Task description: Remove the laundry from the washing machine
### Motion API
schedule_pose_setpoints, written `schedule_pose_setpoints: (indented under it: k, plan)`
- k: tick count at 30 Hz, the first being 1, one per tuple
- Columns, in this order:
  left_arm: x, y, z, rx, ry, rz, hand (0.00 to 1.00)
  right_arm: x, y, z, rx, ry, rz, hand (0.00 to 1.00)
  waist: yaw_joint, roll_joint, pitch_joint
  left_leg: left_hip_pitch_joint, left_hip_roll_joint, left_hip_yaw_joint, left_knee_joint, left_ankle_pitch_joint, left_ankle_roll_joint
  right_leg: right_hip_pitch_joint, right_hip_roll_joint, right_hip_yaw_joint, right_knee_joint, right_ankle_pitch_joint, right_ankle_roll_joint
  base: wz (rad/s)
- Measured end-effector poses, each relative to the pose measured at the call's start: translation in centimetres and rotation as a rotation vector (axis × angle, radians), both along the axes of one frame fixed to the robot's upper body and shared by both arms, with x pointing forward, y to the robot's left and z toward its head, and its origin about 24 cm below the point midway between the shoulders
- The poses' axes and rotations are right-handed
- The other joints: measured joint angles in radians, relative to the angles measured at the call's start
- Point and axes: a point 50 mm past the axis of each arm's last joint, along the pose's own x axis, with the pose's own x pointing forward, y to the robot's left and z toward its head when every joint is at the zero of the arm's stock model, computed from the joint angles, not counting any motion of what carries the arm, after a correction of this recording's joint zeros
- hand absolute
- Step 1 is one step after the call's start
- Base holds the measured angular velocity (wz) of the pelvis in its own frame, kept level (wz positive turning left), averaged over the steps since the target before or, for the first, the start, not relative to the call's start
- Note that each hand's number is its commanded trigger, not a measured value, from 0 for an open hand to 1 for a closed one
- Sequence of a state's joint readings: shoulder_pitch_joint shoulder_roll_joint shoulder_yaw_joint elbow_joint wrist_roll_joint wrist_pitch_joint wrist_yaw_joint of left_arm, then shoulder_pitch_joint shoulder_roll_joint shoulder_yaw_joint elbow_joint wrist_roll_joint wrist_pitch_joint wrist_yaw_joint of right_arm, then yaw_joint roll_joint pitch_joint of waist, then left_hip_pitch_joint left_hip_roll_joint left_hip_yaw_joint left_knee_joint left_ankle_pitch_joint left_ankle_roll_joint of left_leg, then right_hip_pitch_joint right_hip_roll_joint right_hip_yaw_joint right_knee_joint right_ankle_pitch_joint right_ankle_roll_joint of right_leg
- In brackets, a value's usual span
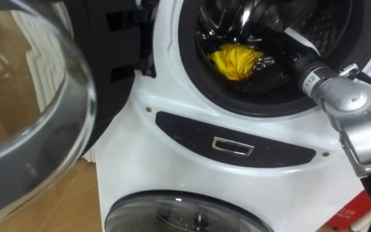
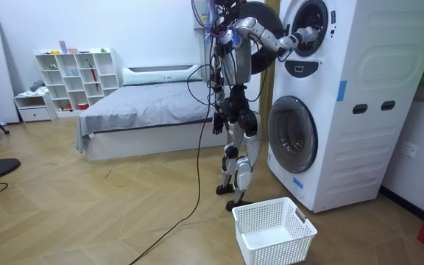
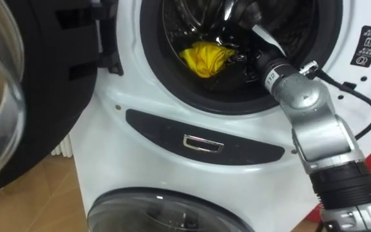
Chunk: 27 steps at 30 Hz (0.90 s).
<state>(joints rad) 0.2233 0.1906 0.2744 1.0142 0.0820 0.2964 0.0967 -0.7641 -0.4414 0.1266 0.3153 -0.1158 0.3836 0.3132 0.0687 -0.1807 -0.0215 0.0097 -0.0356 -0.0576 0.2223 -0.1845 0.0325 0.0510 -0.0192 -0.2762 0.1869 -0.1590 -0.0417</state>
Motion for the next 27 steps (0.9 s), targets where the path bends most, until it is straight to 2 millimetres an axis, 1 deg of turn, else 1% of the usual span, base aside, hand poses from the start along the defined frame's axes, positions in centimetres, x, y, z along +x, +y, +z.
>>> schedule_pose_setpoints:
  k: [2, 4, 8, 11, 12, 13, 14, 15, 16, 18, 22, 24, 25, 27]
  plan:
    - [0.1, 0.1, 0.0, 0.002, 0.000, -0.001, 0.00, 0.0, -0.5, 0.5, -0.047, 0.005, 0.003, 0.00, 0.000, 0.000, 0.0003, 0.000, -0.004, -0.001, 0.000, 0.002, 0.003, 0.000, -0.003, -0.001, -0.001, 0.001, 0.003, 0.07]
    - [0.3, 0.3, 0.1, 0.004, -0.003, -0.004, 0.00, -0.1, -1.3, 1.1, -0.149, 0.007, -0.021, 0.00, 0.002, -0.002, -0.0006, 0.001, -0.008, -0.003, -0.003, 0.003, 0.005, 0.001, -0.006, -0.002, -0.001, 0.000, 0.006, 0.04]
    - [0.7, 0.6, 0.2, 0.010, -0.012, -0.008, 0.00, -0.2, -1.3, 1.4, -0.205, 0.024, 0.000, 0.00, 0.003, -0.009, -0.0024, 0.004, -0.010, -0.001, -0.006, 0.003, 0.007, 0.001, -0.008, -0.002, -0.001, -0.001, 0.009, 0.00]
    - [1.5, 0.7, 0.3, 0.012, -0.027, -0.025, 0.00, -0.4, -1.8, 1.5, -0.258, 0.051, 0.006, 0.00, 0.023, -0.020, 0.0053, 0.021, -0.008, 0.000, -0.027, 0.004, 0.009, 0.010, -0.007, 0.000, -0.001, -0.001, 0.009, -0.03]
    - [1.9, 0.8, 0.4, 0.016, -0.032, -0.044, 0.00, -0.4, -1.9, 1.5, -0.279, 0.068, 0.015, 0.00, 0.037, -0.026, 0.0110, 0.030, -0.006, 0.000, -0.033, 0.004, 0.009, 0.014, -0.005, 0.001, -0.001, -0.001, 0.008, -0.06]
    - [2.2, 0.8, 0.4, 0.021, -0.034, -0.058, 0.00, -0.5, -2.0, 1.4, -0.303, 0.088, 0.027, 0.00, 0.050, -0.032, 0.0135, 0.036, -0.005, 0.000, -0.038, 0.004, 0.008, 0.018, -0.004, 0.000, -0.002, -0.001, 0.008, -0.04]
    - [2.3, 0.8, 0.4, 0.021, -0.034, -0.064, 0.00, -0.5, -2.0, 1.4, -0.312, 0.094, 0.032, 0.00, 0.055, -0.034, 0.0137, 0.037, -0.004, -0.001, -0.039, 0.004, 0.008, 0.018, -0.003, 0.000, -0.002, -0.001, 0.008, -0.05]
    - [2.5, 0.8, 0.4, 0.019, -0.030, -0.083, 0.00, -0.6, -2.1, 1.5, -0.334, 0.095, 0.030, 0.70, 0.067, -0.037, 0.0152, 0.039, -0.003, -0.001, -0.039, 0.004, 0.008, 0.018, -0.002, 0.000, -0.002, -0.001, 0.008, 0.00]
    - [2.8, 0.7, 0.4, 0.013, -0.034, -0.084, 0.00, -0.6, -2.0, 1.7, -0.349, 0.088, 0.031, 1.00, 0.077, -0.039, 0.0166, 0.040, -0.003, 0.000, -0.039, 0.004, 0.008, 0.018, -0.001, 0.003, -0.002, 0.000, 0.008, -0.04]
    - [2.8, 0.8, 0.4, 0.011, -0.030, -0.098, 0.00, -0.8, -1.3, 1.9, -0.382, 0.077, 0.051, 1.00, 0.081, -0.039, 0.0197, 0.040, -0.001, 0.001, -0.041, 0.002, 0.008, 0.018, 0.000, 0.004, -0.002, 0.000, 0.008, -0.02]
    - [2.9, 1.0, 0.5, 0.022, -0.012, -0.155, 0.00, -1.2, 0.1, 2.1, -0.461, 0.056, 0.097, 1.00, 0.082, -0.036, 0.0219, 0.040, 0.006, 0.002, -0.038, -0.001, 0.001, 0.019, 0.007, 0.005, -0.002, 0.001, 0.006, -0.02]
    - [3.1, 1.0, 0.5, 0.023, -0.021, -0.173, 0.00, -1.3, 0.3, 2.4, -0.487, 0.034, 0.091, 1.00, 0.090, -0.034, 0.0233, 0.040, 0.008, 0.003, -0.036, -0.002, -0.001, 0.018, 0.008, 0.002, -0.002, 0.002, 0.004, 0.00]
    - [3.3, 0.9, 0.5, 0.022, -0.026, -0.189, 0.00, -1.3, 0.2, 2.4, -0.504, 0.035, 0.087, 1.00, 0.099, -0.034, 0.0240, 0.039, 0.009, 0.004, -0.037, -0.001, -0.001, 0.016, 0.009, 0.002, -0.002, 0.002, 0.004, 0.00]
    - [3.4, 0.8, 0.4, 0.023, -0.029, -0.202, 0.00, -1.4, 0.0, 2.5, -0.517, 0.036, 0.083, 1.00, 0.104, -0.034, 0.0246, 0.039, 0.009, 0.005, -0.040, 0.000, -0.003, 0.013, 0.010, 0.003, -0.002, 0.002, 0.003, -0.03]
